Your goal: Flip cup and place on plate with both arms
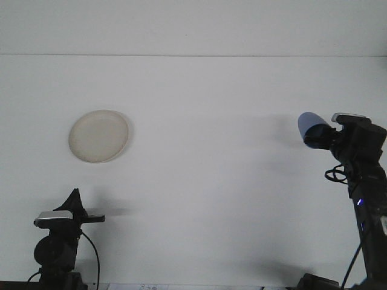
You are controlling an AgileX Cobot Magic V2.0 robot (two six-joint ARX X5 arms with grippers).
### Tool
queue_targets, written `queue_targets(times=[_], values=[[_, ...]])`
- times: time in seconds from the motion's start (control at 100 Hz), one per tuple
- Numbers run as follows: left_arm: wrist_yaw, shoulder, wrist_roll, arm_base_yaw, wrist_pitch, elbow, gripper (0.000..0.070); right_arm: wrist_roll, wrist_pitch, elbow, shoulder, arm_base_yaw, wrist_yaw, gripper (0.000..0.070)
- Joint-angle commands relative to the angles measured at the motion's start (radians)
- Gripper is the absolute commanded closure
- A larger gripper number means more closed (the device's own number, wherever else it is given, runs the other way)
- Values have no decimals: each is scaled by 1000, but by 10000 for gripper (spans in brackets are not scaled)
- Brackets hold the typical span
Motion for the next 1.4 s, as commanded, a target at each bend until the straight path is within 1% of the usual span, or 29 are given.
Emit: queue_targets(times=[0.0, 0.09, 0.18, 0.31, 0.44, 0.58, 0.89, 1.25, 1.29, 1.32, 1.39], values=[[1, -1, 8, 0, 10, -19, 688, 25, -113, 36, -59, 66, 27, 697], [1, -1, 8, 0, 10, -19, 688, 25, -288, 86, -104, 182, 71, 697], [1, -1, 8, 0, 10, -19, 688, 24, -463, 160, -100, 297, 81, 697], [1, -1, 8, 0, 10, -19, 688, 22, -669, 266, -38, 478, 119, 697], [1, -1, 8, 0, 10, -19, 688, 22, -772, 317, 44, 622, 124, 697], [2, -1, 8, 0, 10, -19, 688, 23, -814, 327, 142, 739, 123, 697], [2, -1, 8, 0, 10, -19, 688, 23, -792, 328, 315, 879, 123, 697], [1, -1, 8, 0, 10, -19, 688, 29, -774, 332, 394, 916, 123, 694], [1, -1, 8, 0, 10, -19, 688, 29, -770, 332, 394, 916, 123, 685], [1, -1, 8, 0, 10, -19, 688, 30, -766, 332, 394, 916, 123, 652], [1, -1, 8, 0, 10, -19, 688, 42, -768, 340, 394, 917, 123, 478]])
